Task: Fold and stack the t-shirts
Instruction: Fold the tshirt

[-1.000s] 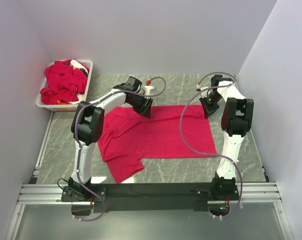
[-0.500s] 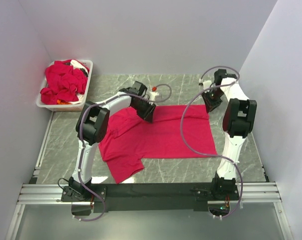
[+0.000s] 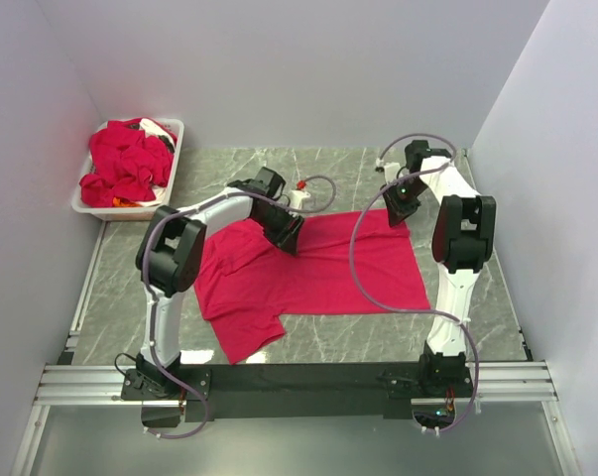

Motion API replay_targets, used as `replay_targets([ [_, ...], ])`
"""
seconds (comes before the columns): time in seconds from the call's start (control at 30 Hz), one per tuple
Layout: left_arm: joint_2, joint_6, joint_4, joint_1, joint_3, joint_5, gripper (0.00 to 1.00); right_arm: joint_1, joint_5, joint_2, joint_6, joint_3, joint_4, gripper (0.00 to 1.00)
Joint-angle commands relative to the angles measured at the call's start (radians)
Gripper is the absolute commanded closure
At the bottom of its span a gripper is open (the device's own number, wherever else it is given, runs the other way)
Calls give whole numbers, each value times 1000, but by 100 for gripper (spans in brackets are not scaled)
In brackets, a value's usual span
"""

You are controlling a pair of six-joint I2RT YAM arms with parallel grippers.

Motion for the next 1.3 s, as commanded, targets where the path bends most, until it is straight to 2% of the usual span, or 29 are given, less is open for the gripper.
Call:
replay_targets([
  [0.0, -113, -37, 8, 63, -7, 10, 51, -14, 69, 15, 2, -37, 36, 75],
  [0.23, -153, -112, 49, 286, -52, -42, 53, -54, 169, -28, -4, -92, 61, 74],
  [0.43, -116, -194, 73, 390, -66, -137, 56, -57, 188, -61, 22, -57, 53, 74],
  [0.63, -122, -218, 81, 407, -131, -226, 58, -55, 131, -45, 50, 56, 36, 73],
  [0.83, -92, -273, 86, 415, -105, -228, 59, -16, 69, 54, 75, 168, 10, 73],
  [1.07, -33, -323, 60, 439, -57, -295, 60, -8, 141, 166, 122, 199, 15, 80],
  [1.27, 39, -376, 47, 470, 13, -303, 60, -9, 212, 228, 182, 291, 20, 84],
])
